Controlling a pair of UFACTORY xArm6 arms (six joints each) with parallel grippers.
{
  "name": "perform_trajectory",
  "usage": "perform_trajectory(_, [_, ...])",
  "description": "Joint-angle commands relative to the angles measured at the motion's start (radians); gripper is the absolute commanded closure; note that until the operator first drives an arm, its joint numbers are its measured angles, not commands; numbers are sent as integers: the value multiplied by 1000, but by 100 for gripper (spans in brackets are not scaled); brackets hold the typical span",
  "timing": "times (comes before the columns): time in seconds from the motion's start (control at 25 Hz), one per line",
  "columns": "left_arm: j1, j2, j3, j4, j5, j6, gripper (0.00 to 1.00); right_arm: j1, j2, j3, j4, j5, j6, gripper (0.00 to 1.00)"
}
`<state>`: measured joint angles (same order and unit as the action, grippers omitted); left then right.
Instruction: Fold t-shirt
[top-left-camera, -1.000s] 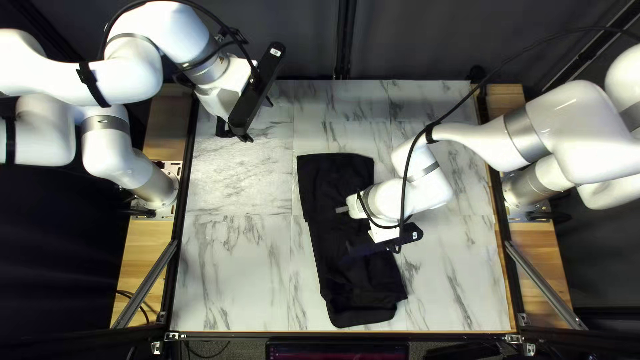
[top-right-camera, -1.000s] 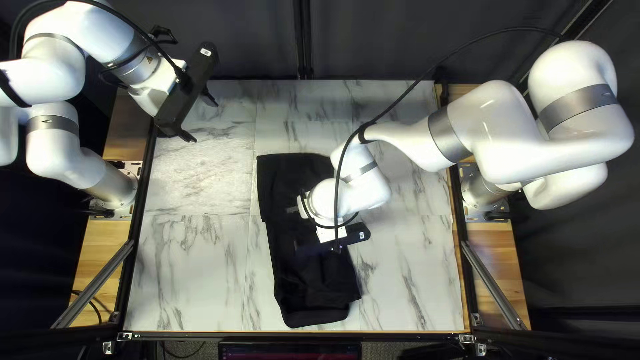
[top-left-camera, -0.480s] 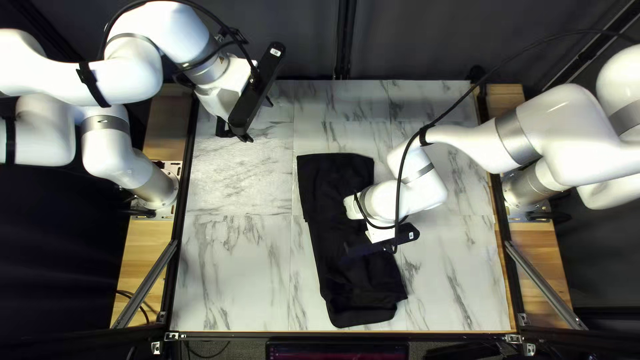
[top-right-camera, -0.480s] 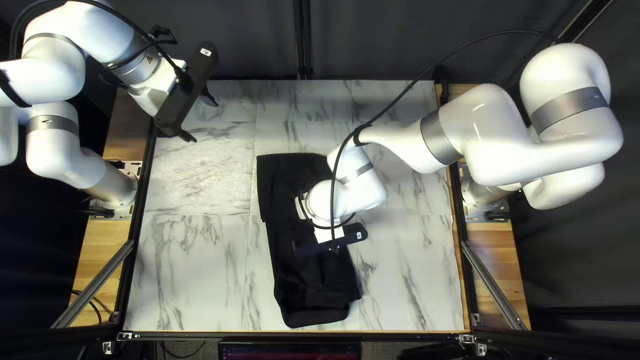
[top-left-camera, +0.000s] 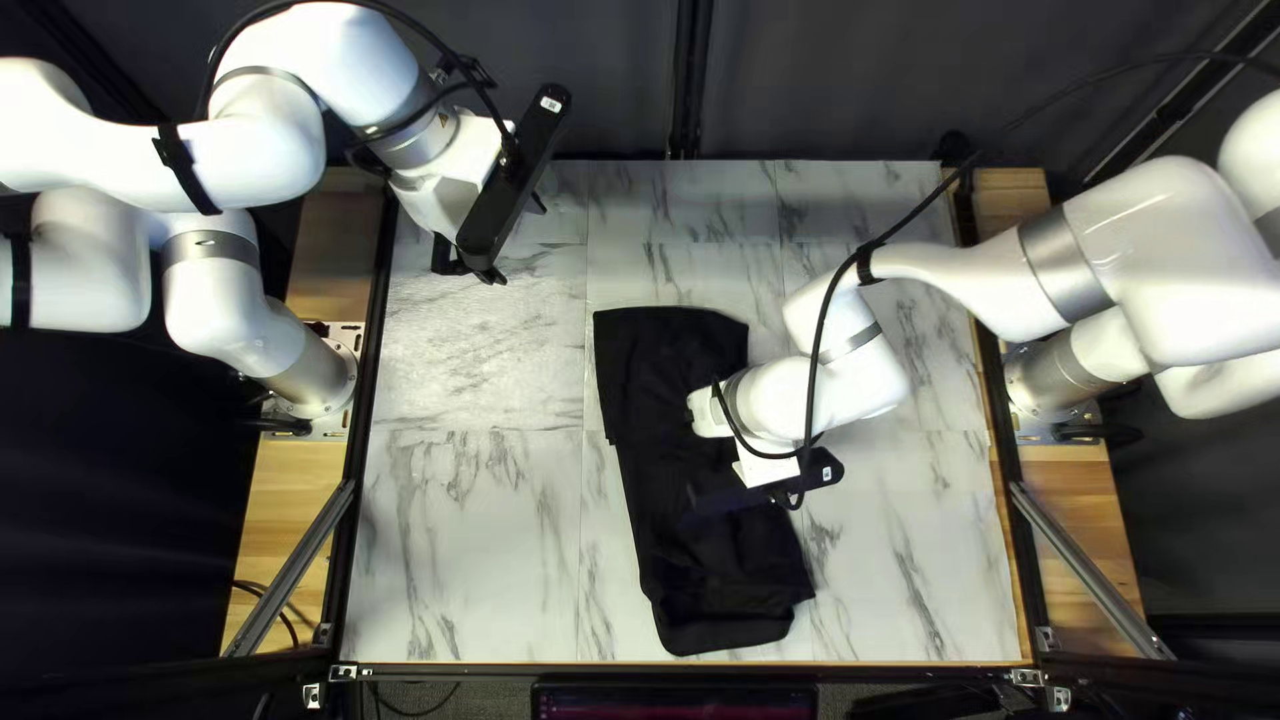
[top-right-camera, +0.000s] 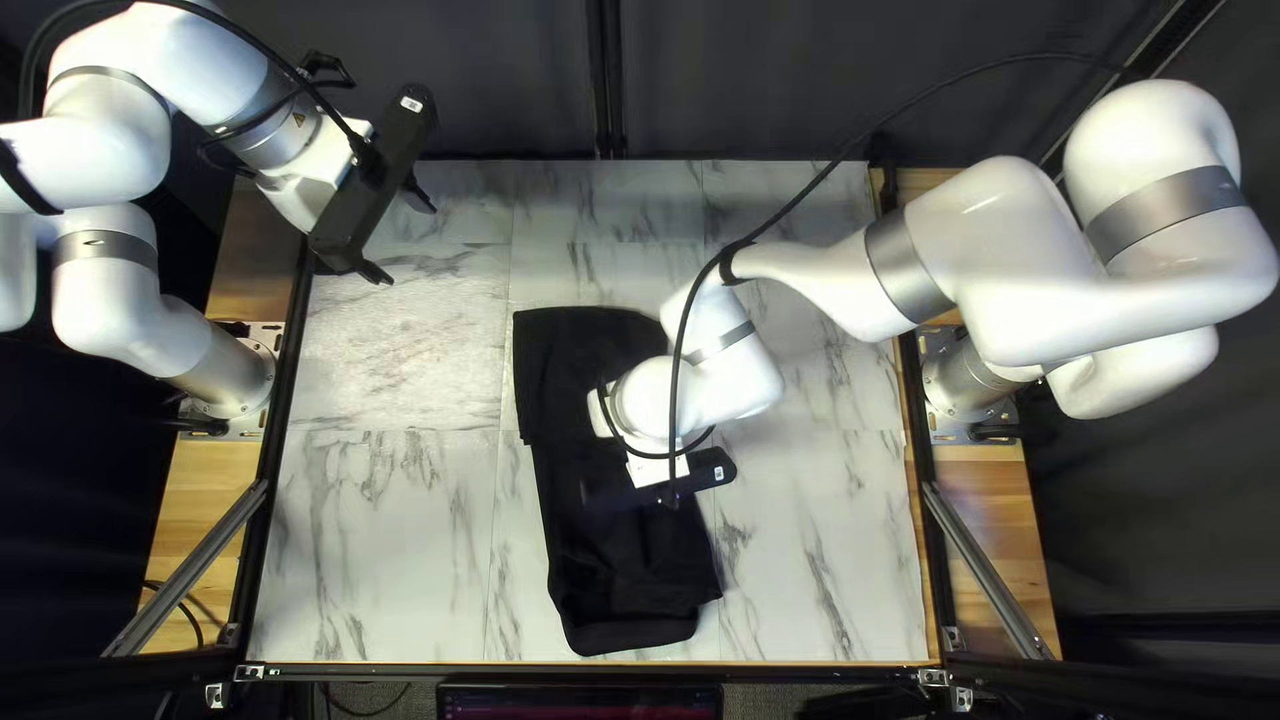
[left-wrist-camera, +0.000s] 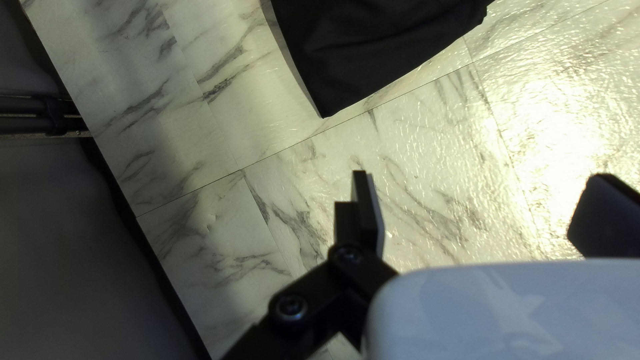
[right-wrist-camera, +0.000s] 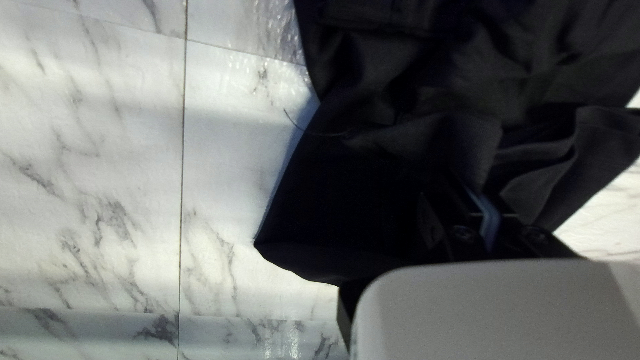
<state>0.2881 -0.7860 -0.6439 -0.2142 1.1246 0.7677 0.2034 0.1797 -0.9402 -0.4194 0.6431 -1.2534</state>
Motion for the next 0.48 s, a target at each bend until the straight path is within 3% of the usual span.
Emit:
perform_trajectory(0.04, [0,0,0,0,0,0,0,-17,10,-16,9,-16,39,100])
perform_trajectory(0.48, [0,0,0,0,0,0,0,-5,-61,-68,-16,77,224,100])
